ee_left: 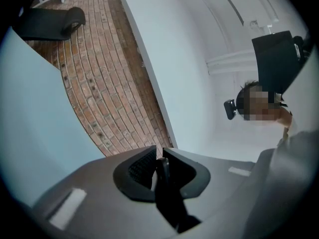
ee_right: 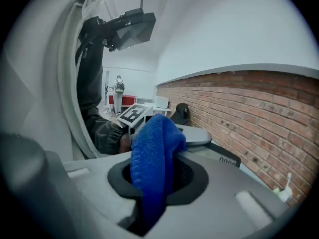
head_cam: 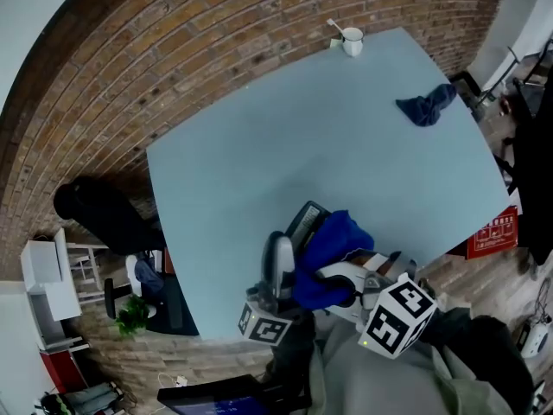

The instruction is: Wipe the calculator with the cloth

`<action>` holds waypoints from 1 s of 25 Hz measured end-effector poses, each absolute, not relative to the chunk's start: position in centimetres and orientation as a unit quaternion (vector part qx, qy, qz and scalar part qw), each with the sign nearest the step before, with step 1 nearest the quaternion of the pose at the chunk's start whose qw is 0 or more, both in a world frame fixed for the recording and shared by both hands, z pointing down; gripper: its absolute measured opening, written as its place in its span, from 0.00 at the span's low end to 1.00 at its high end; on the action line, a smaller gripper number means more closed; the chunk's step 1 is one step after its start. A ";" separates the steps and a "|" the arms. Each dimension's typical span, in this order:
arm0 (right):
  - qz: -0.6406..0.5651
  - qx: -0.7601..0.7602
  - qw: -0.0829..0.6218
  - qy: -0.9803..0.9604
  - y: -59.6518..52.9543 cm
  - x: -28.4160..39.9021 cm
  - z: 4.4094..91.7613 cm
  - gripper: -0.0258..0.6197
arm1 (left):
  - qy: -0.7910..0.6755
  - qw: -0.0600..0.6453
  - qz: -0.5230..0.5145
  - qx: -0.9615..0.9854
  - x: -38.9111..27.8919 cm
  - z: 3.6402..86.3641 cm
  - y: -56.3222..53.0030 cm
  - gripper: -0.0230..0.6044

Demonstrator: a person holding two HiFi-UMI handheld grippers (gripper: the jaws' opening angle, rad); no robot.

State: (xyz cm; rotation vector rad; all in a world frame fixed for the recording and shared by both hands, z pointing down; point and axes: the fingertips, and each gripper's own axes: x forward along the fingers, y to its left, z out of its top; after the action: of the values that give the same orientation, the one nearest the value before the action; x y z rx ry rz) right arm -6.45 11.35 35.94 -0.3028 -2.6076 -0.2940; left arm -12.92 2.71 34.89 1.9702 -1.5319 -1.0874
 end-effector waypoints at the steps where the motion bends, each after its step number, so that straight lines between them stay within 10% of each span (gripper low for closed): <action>1: -0.096 -0.125 0.246 -0.956 11.7 -5.9 36.1 0.15 | -0.554 0.206 -0.395 0.703 -13.4 34.9 2.9 0.10; 9: -0.061 -0.177 0.290 -0.938 13.5 -0.5 40.0 0.15 | -0.521 0.221 -0.530 0.631 -17.8 33.7 3.2 0.10; 25: -0.115 0.010 0.097 -0.989 5.5 0.7 34.1 0.15 | -0.416 0.290 -0.618 0.600 -15.8 34.3 2.5 0.10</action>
State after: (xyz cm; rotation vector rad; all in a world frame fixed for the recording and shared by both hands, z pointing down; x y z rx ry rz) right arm 0.70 5.47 34.11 0.0286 -2.9270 -0.3402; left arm -15.85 2.53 34.28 1.6021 -1.1112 -1.6499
